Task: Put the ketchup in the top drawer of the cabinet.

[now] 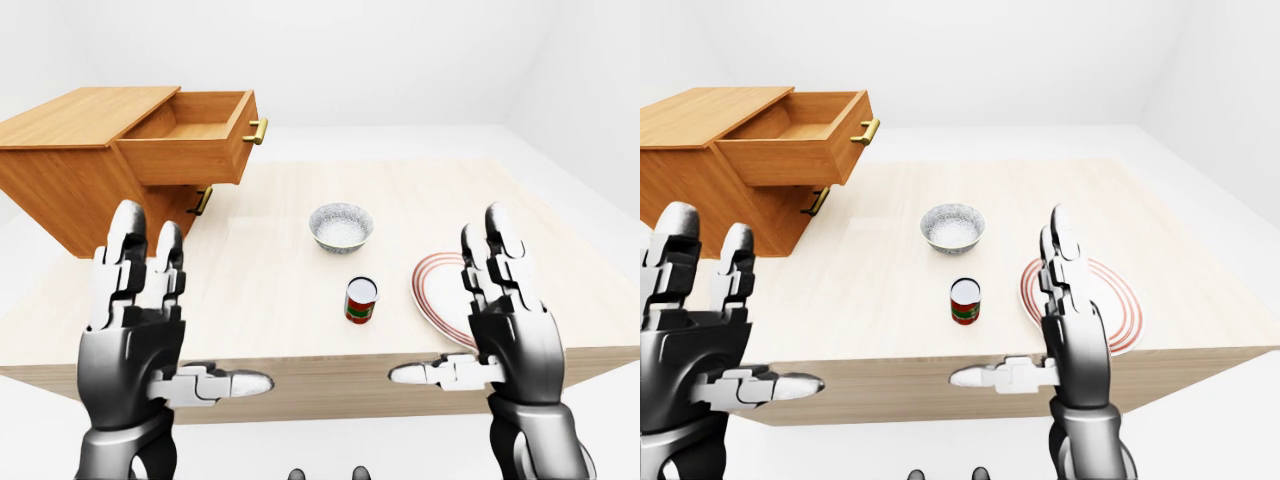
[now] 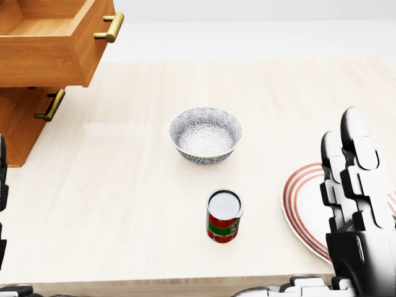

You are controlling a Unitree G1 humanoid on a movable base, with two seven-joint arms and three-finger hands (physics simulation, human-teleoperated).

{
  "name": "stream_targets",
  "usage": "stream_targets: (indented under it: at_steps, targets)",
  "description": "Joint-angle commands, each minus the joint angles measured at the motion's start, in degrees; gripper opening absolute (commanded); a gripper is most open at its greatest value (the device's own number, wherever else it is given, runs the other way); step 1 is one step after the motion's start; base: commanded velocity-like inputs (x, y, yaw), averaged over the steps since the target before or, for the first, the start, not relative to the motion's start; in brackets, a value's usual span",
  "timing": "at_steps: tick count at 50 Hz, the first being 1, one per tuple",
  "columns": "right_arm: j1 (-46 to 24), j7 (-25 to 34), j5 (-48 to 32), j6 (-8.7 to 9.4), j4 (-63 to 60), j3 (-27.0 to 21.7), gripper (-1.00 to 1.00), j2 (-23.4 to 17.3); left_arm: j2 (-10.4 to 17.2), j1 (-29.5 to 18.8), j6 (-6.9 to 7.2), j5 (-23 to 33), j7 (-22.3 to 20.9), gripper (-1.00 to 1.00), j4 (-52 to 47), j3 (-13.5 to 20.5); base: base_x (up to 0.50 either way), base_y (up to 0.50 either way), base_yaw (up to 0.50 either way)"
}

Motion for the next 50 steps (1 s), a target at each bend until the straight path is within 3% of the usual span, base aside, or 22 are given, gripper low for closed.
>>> stream_targets:
  at_steps: [1,4,11,20,35,50]
  targets:
    - [7.09,0.62,-1.57,0.00,-9.29,2.79,1.00,-0.26,6.81,6.34,0.00,-9.21,5.19,1.00,-7.55,1.50,0.00,0.00,0.00]
    - [6.86,0.98,-1.99,0.00,-9.29,2.67,1.00,-0.31,8.36,6.31,0.00,-10.23,6.79,1.00,-7.55,1.22,0.00,0.00,0.00]
    - [7.31,1.60,2.43,0.00,-9.28,0.96,1.00,-0.18,7.51,5.65,0.00,-9.90,6.13,1.00,-7.55,1.59,0.03,0.01,0.00]
    - [8.10,-0.09,3.98,0.00,-9.28,1.78,1.00,-2.87,7.68,5.82,0.00,-10.41,6.04,1.00,-7.55,1.95,0.50,0.10,0.00]
    - [7.53,0.68,3.92,0.00,-9.29,1.90,1.00,-2.82,7.62,5.68,0.00,-10.17,6.00,1.00,-7.55,1.83,0.50,0.09,0.00]
    - [6.64,0.34,3.03,0.00,-9.29,1.05,1.00,-1.96,9.27,6.72,0.00,-11.07,7.33,1.00,-7.55,0.92,0.47,0.08,0.00]
